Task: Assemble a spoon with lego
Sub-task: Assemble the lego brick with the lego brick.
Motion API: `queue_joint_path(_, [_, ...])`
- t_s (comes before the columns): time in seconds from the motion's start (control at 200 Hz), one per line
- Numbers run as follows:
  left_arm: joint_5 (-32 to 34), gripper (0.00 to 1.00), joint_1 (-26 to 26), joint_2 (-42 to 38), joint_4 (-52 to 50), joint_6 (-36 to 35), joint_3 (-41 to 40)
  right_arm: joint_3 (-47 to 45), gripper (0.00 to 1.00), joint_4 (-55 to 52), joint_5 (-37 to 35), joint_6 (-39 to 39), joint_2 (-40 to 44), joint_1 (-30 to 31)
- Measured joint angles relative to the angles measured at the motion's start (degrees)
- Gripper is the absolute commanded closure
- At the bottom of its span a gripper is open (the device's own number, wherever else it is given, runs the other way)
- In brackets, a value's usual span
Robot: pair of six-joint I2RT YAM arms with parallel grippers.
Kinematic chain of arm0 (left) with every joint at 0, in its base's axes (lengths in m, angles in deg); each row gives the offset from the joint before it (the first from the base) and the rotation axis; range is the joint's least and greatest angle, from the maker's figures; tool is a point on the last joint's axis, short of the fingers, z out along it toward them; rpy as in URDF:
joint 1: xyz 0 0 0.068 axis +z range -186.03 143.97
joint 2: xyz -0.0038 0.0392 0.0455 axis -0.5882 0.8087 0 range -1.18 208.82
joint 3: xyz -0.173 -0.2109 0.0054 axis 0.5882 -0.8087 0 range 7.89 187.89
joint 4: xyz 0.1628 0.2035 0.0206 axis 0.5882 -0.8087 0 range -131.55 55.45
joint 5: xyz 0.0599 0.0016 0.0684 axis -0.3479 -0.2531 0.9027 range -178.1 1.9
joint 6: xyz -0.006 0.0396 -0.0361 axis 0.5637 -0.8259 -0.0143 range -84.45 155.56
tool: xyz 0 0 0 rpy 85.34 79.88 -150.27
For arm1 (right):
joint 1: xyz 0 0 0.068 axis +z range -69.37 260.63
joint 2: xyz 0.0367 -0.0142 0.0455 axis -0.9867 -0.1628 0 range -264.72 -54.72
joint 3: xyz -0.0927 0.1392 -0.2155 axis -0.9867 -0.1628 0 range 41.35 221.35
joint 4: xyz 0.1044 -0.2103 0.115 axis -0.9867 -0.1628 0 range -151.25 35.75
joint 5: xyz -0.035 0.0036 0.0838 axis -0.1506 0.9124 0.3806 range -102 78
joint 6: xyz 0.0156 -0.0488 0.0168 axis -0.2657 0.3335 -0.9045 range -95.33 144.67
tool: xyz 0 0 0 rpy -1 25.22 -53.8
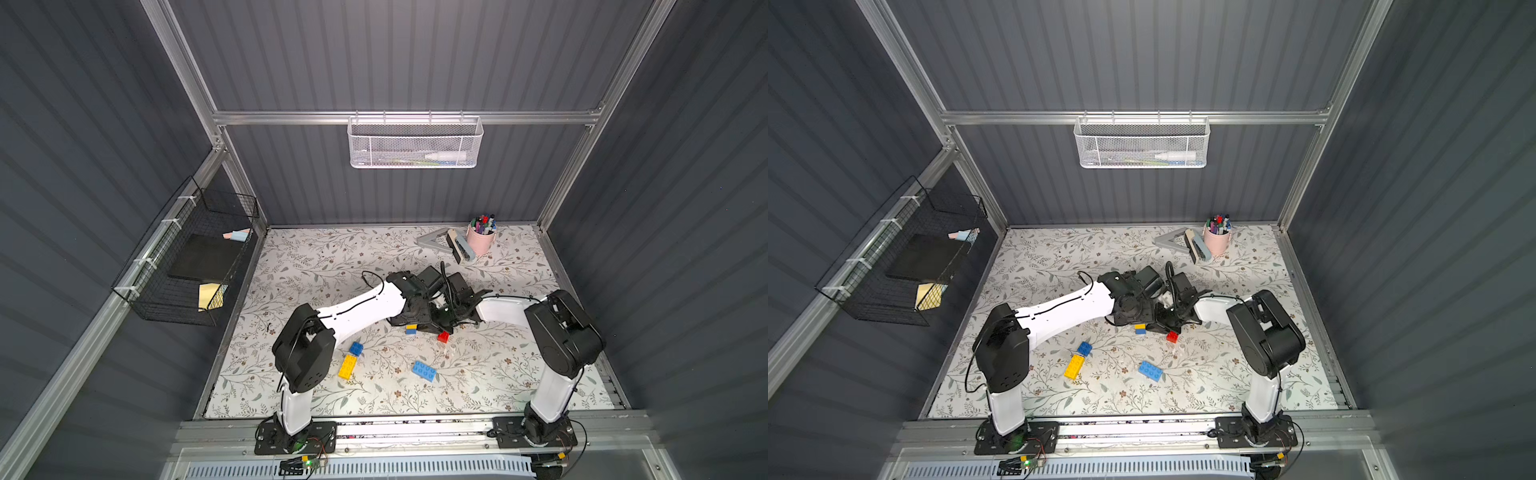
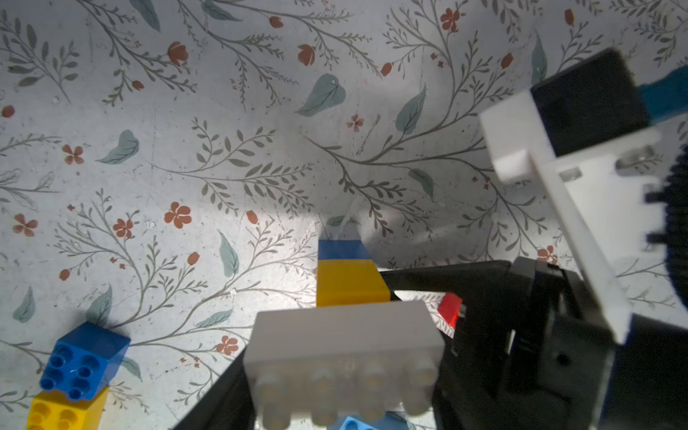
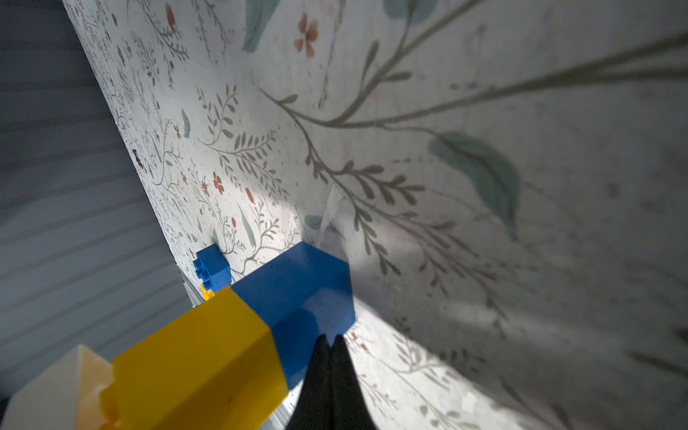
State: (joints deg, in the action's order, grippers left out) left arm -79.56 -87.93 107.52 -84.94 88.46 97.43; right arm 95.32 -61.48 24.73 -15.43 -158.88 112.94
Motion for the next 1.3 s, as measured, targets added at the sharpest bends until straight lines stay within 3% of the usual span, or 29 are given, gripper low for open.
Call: queue_joint_path(1.301, [-5.42, 0.4, 1.99, 0.85, 1.79, -8.55, 0.35, 0.13, 1.0, -1.11, 0.07, 0.04, -0.57, 0.22])
